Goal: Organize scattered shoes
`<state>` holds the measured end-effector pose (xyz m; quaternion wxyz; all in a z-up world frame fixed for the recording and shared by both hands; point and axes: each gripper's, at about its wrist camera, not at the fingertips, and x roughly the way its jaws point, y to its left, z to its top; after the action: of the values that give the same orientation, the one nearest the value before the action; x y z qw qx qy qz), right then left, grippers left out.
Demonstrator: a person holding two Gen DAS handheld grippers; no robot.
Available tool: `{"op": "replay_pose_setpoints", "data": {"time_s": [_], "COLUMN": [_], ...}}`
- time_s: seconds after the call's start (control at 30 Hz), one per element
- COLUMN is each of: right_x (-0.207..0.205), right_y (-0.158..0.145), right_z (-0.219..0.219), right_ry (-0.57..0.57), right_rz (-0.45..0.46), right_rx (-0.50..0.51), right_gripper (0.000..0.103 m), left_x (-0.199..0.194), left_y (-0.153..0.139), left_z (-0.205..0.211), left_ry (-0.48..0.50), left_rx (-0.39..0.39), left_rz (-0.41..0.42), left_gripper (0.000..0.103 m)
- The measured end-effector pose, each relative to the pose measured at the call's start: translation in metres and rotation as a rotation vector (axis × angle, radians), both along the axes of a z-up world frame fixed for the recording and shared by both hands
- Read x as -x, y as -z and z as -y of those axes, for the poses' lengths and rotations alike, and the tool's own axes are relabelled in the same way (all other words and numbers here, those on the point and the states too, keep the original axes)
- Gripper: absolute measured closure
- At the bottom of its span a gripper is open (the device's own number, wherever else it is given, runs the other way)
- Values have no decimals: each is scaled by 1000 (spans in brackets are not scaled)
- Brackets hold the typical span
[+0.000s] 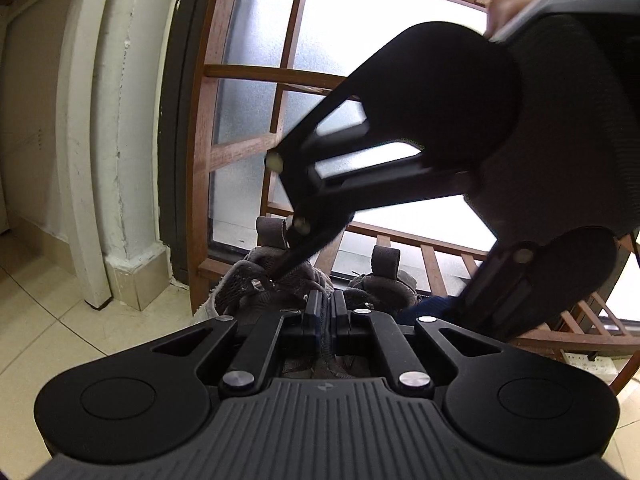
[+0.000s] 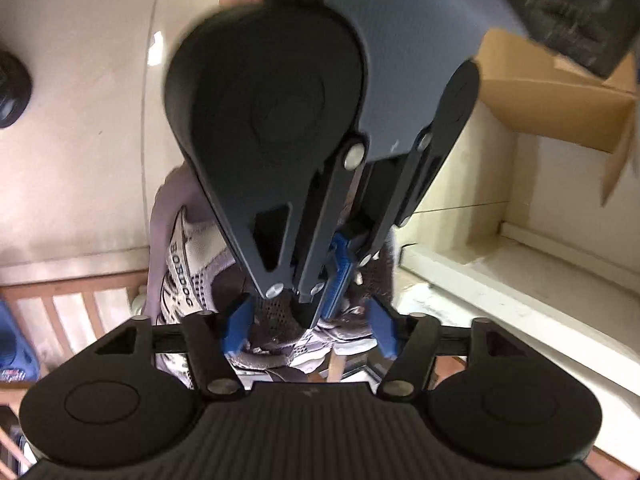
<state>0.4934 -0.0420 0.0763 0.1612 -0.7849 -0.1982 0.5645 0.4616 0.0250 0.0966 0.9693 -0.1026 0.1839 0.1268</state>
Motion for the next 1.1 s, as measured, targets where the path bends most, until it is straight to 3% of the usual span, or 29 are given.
{"op": "replay_pose_setpoints", "data": {"time_s": [0.4,0.67,0.77,0.83,0.87,1.1], "right_x": [-3,8,14,13,15,6], "right_y": [17,24,29,31,29,34], "right_z": [-24,-8,2,5,2,-6], "right_ry": [52,26,23,10,6,15], "right_rz": [26,53,77,97,103,160], "right_rx": [179,191,195,199,200,185], "right_gripper": [52,76,80,83,85,88], "left_x": [2,18,27,41,43,85], "left_y": [2,-4,-10,-13,-14,-12], "left_z": [-1,-8,-6,0,1,18], "left_ry": [6,106,144,162,162,144], "left_rx": [12,51,42,32,29,-13], "left_rz": [2,-43,-64,-75,-75,-82], "left_gripper": [98,97,91,74,72,68]}}
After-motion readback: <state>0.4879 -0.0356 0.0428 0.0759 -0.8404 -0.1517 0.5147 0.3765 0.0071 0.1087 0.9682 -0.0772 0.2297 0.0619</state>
